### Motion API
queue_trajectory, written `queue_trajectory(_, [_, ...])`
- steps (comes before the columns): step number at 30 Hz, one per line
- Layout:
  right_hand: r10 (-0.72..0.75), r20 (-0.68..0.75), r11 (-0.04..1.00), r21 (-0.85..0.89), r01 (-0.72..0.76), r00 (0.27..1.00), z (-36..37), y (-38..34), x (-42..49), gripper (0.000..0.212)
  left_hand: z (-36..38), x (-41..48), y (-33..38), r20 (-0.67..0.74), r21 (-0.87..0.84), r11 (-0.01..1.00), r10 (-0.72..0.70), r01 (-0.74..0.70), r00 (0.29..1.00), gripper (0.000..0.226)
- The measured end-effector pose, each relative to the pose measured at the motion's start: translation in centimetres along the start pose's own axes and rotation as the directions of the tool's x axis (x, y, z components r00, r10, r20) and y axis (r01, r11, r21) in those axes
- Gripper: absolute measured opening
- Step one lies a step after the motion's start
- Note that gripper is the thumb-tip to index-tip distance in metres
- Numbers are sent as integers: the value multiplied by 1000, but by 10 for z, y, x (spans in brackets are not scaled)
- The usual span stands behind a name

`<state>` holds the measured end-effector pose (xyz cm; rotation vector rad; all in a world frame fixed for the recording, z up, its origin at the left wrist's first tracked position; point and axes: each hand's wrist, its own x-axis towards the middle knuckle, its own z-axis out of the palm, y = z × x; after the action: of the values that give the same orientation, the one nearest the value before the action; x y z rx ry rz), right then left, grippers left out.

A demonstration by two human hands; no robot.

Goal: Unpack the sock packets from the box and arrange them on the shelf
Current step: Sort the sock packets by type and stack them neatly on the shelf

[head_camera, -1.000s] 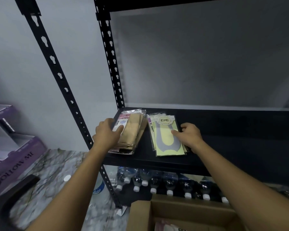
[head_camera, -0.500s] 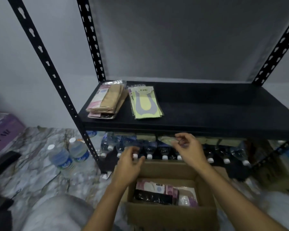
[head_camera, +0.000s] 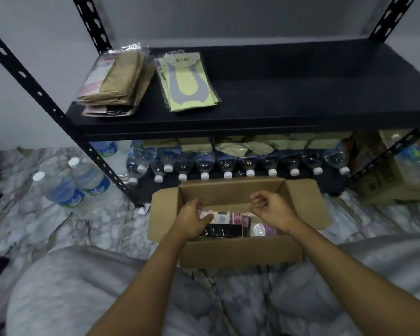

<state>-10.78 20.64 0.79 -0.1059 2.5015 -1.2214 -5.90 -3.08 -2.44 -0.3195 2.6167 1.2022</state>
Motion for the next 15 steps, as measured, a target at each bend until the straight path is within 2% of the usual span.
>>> queue_trajectory(8, [59, 18, 998, -30, -59, 998, 14, 44, 14, 28, 30, 30, -11, 50, 40, 999, -33, 31, 998, 44])
queue_trajectory(15, [136, 79, 989, -65, -131, 988, 31, 80, 49, 24, 65, 75, -38, 181, 173, 983, -95, 64, 979, 48])
